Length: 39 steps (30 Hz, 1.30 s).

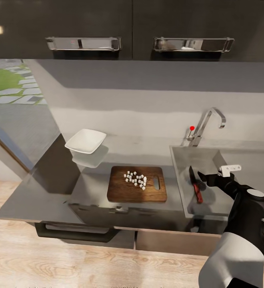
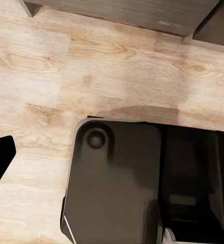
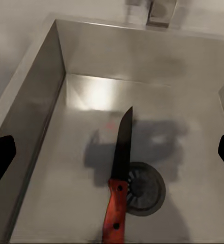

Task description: In the kitchen, take the Vidalia onion out of the sink, dice it on the chopping board with the paring knife, put the diced onion into the bowl on the countertop, then place both the paring knife and the chopping board into the sink.

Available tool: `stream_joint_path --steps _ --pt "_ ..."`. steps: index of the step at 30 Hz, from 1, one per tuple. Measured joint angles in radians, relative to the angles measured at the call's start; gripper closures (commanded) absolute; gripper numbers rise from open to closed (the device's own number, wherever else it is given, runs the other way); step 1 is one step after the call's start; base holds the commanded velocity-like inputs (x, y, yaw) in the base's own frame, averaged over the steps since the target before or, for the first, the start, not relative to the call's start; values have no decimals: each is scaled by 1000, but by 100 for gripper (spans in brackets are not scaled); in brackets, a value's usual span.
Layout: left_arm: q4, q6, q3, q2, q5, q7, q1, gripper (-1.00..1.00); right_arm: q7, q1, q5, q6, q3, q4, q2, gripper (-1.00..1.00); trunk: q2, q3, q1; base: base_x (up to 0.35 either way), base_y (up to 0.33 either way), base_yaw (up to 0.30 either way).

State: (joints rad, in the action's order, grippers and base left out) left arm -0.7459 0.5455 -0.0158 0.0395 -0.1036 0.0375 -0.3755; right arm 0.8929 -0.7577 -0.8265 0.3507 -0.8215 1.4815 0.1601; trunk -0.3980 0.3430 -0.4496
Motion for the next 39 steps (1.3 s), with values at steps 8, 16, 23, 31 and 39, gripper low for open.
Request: stream_joint_path --steps 8,16,23,31,39 --pt "0 0 0 0 0 0 0 -100 0 1 0 0 -1 0 1 -100 0 0 0 -238 184 0" --pt "0 0 0 0 0 0 0 -100 1 0 1 0 -2 0 1 -100 0 -6 0 -120 226 0" --pt "-1 0 0 0 0 0 0 -100 0 0 2 0 -4 -2 3 -100 0 -17 0 -3 243 0" --pt "0 -1 0 0 -1 0 0 -100 -1 0 4 0 -4 -4 3 -100 0 -30 0 70 206 0" --pt "0 -2 -1 0 -1 0 0 -100 -2 0 6 -1 -3 -10 3 -100 0 -35 1 181 153 0"
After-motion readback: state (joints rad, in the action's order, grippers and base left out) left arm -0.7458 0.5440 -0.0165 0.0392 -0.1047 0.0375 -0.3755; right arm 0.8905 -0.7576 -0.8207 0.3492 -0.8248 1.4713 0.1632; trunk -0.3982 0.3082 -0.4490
